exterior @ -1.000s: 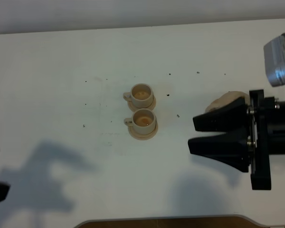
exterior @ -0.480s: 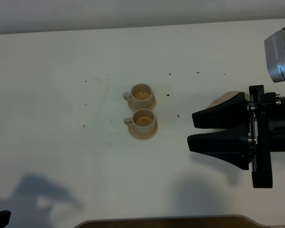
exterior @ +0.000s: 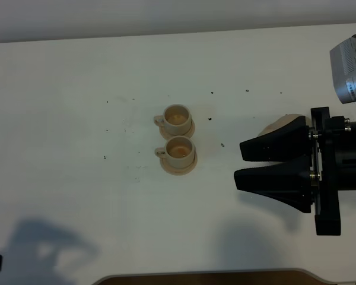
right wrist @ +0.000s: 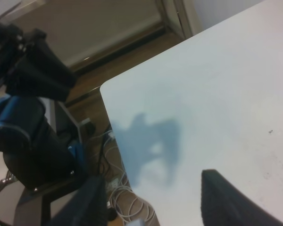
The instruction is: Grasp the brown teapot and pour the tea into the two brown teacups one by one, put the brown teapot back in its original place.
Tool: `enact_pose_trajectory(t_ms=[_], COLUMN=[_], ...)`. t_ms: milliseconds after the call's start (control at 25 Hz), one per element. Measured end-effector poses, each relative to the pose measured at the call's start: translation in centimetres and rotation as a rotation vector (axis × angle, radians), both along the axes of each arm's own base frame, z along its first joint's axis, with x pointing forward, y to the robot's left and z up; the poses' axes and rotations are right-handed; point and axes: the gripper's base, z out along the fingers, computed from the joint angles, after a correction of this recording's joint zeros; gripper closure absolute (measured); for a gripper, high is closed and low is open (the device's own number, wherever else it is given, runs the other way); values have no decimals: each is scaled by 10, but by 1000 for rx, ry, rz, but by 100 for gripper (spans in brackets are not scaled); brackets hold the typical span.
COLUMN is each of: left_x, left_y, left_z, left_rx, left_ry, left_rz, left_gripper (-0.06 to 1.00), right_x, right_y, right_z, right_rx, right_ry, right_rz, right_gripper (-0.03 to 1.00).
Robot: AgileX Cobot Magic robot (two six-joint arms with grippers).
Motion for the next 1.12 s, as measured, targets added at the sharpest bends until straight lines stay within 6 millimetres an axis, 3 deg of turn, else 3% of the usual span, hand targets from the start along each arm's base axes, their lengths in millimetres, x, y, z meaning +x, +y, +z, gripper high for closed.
enact_pose_trajectory(t_ms=[280,520,800,1120], left_x=[-20,-41,-43,-43], left_y=[9,9,9,9], left_z=[4,4,4,4], left_rx=[-20,-29,-29,-29], left_ry=[-156,-302,-312,-313], left_rz=[250,292,294,295], left_gripper=[58,58,58,58], right_x=[0,0,2,36], right_y=[0,0,0,-8], right_z=[0,0,2,17], right_rx=[0,0,19,-86], right_ry=[0,1,10,-40], right_rz=[0,0,-26,-310], right_gripper=[52,52,52,52])
